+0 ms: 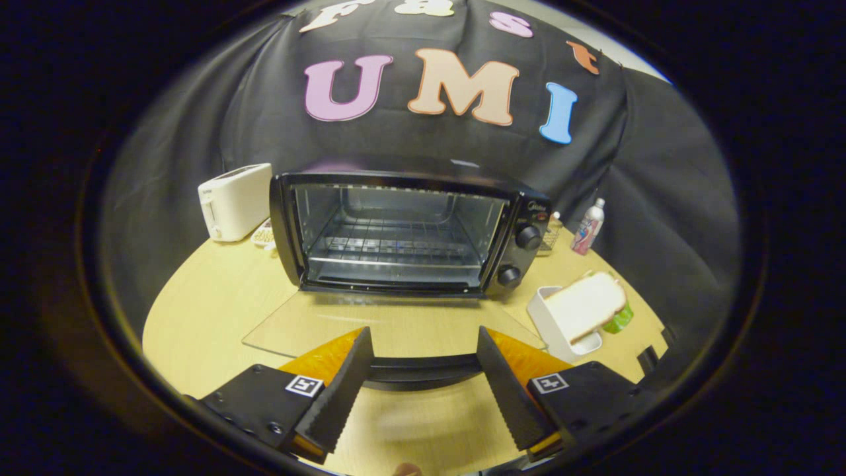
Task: Open the toaster oven, put the food inside, and close the toaster oven door.
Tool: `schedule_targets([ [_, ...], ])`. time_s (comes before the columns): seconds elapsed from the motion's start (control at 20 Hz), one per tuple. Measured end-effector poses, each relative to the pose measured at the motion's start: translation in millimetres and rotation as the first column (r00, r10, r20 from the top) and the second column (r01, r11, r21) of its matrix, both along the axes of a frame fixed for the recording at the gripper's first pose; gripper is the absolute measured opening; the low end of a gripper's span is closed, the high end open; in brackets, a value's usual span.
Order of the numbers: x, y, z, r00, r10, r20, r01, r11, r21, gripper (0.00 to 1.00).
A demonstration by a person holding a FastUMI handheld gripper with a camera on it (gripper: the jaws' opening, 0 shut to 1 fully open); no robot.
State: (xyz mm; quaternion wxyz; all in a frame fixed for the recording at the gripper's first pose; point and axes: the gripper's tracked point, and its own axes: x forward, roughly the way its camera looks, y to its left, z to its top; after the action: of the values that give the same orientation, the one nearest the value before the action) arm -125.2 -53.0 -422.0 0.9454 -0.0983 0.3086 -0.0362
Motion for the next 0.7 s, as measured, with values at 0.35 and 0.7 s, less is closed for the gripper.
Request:
schedule_targets([
  [0.35,6,-4,-41,0.991,-0.005,-0.134,0.006,1.000,0.010,0.99],
  [0.7,45,-70,34,0.990,-0.116,0.082,0.112,0.992,0.049,1.00],
])
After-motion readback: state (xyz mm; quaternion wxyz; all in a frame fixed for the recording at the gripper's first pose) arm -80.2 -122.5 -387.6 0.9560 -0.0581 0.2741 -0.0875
